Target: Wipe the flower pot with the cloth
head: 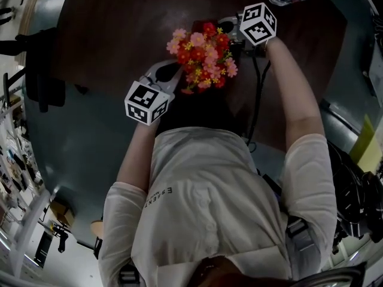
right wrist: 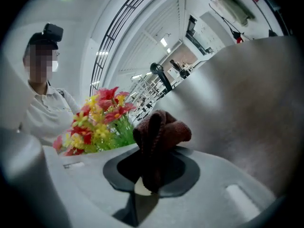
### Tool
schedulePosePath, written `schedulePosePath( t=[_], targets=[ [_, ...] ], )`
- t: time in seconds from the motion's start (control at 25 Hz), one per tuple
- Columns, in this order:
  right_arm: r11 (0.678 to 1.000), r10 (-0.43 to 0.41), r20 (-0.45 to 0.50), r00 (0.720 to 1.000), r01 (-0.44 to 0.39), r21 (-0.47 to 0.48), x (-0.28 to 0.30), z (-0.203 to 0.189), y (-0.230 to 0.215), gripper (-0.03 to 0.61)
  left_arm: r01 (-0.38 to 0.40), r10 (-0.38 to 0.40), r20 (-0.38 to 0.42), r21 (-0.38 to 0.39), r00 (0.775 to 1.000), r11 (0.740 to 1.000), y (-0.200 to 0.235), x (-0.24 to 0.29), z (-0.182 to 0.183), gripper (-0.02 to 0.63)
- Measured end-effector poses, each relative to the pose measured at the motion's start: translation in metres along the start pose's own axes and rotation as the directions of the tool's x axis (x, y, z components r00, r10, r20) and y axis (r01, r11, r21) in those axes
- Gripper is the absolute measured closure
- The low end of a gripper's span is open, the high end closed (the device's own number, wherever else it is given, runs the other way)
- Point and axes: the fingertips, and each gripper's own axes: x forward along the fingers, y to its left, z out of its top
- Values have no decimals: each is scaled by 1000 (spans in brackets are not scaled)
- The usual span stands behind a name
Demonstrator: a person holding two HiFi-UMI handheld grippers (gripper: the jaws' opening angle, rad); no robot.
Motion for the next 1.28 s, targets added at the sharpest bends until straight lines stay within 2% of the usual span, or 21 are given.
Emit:
schedulePosePath(
  t=[0.28, 0.48, 0.68, 0.8, 0.92, 1.0, 1.08, 1.16, 1.28],
  targets=[
    [999, -40, 7, 999, 39, 37, -32, -30, 12, 526, -22, 22, 23, -4, 999, 1000, 3, 1, 3, 603],
    [993, -119, -14, 993, 119, -8, -50, -42, 15, 527, -39, 38, 37, 11, 999, 999, 4, 0, 3, 603],
    [952, -289, 42, 957, 291, -90, -70, 1, -7, 527, -14, 17, 60, -50, 998, 999, -4, -2, 5, 600],
    [947, -290, 89, 953, 300, -118, -64, 51, -23, 526, 7, 0, 72, -85, 997, 996, -7, -3, 7, 600],
    [959, -211, 52, 976, 216, -180, -34, 95, -31, 528, 14, -9, 48, -95, 999, 995, -12, 2, 0, 600],
    [969, -118, -26, 993, 109, -224, -4, 114, -27, 526, 10, -4, 49, -109, 999, 994, -14, 5, -2, 599],
    [968, -10, -127, 992, -22, -250, 31, 124, -19, 528, 0, 6, 49, -117, 999, 993, -14, 5, -2, 600],
    [955, 104, -237, 966, -164, -246, 67, 123, -6, 528, -10, 16, 46, -123, 999, 992, -13, 4, -2, 600],
    [913, 256, -399, 881, -356, -201, 109, 108, 16, 528, -12, 17, 44, -127, 999, 992, -12, 4, -4, 600]
  ],
)
